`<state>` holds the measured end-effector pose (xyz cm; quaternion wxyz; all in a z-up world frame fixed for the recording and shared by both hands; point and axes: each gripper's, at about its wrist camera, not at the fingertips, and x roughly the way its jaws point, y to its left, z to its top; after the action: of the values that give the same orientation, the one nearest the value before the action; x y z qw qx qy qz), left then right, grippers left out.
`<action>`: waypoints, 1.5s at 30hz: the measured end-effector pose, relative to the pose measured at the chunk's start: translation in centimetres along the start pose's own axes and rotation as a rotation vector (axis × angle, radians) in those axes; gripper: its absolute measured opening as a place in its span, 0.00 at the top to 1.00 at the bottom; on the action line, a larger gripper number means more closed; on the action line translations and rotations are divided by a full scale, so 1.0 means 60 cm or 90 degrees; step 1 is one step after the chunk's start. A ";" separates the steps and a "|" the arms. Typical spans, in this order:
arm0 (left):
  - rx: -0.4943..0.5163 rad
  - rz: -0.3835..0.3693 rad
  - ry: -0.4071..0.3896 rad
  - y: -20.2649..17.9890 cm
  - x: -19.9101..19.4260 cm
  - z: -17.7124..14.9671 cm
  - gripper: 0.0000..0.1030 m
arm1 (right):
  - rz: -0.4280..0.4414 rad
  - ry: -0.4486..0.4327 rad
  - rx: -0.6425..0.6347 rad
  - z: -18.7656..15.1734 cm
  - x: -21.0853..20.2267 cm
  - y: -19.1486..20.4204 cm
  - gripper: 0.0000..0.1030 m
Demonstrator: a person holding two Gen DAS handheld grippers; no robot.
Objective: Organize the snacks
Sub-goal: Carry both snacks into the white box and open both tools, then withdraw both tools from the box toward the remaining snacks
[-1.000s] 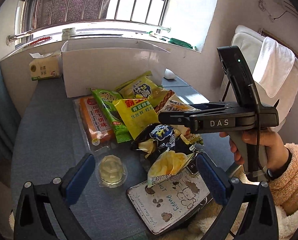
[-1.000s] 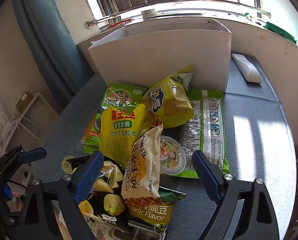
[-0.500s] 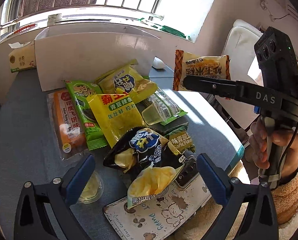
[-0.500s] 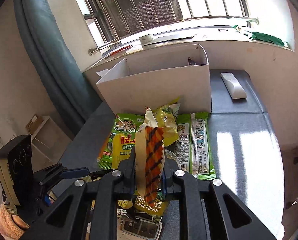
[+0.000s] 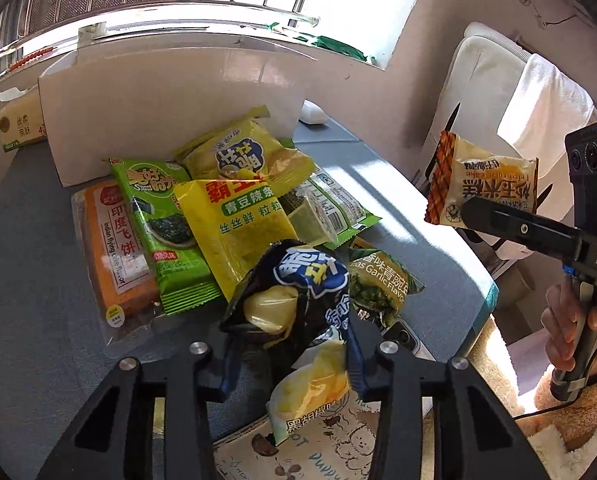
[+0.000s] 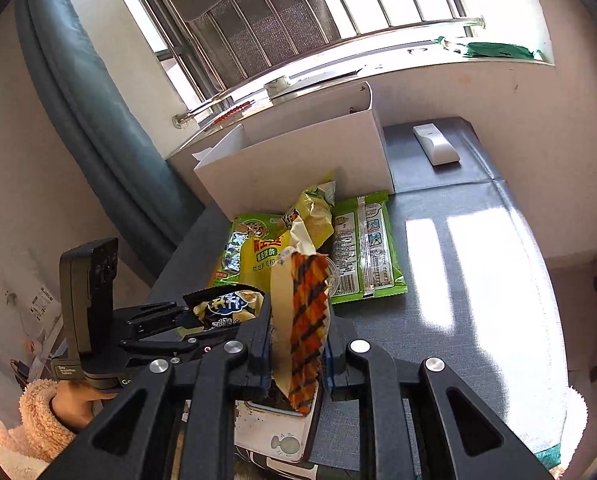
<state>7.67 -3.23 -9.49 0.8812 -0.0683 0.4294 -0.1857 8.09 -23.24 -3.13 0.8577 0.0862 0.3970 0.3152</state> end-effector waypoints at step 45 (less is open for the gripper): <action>-0.058 0.168 -0.202 0.217 -0.111 0.361 0.00 | -0.026 -0.040 -0.014 0.387 0.204 0.009 0.00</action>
<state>24.38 10.48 5.21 0.9505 -0.0796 0.2982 -0.0358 30.85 -12.96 4.98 0.8768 0.0781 0.3682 0.2992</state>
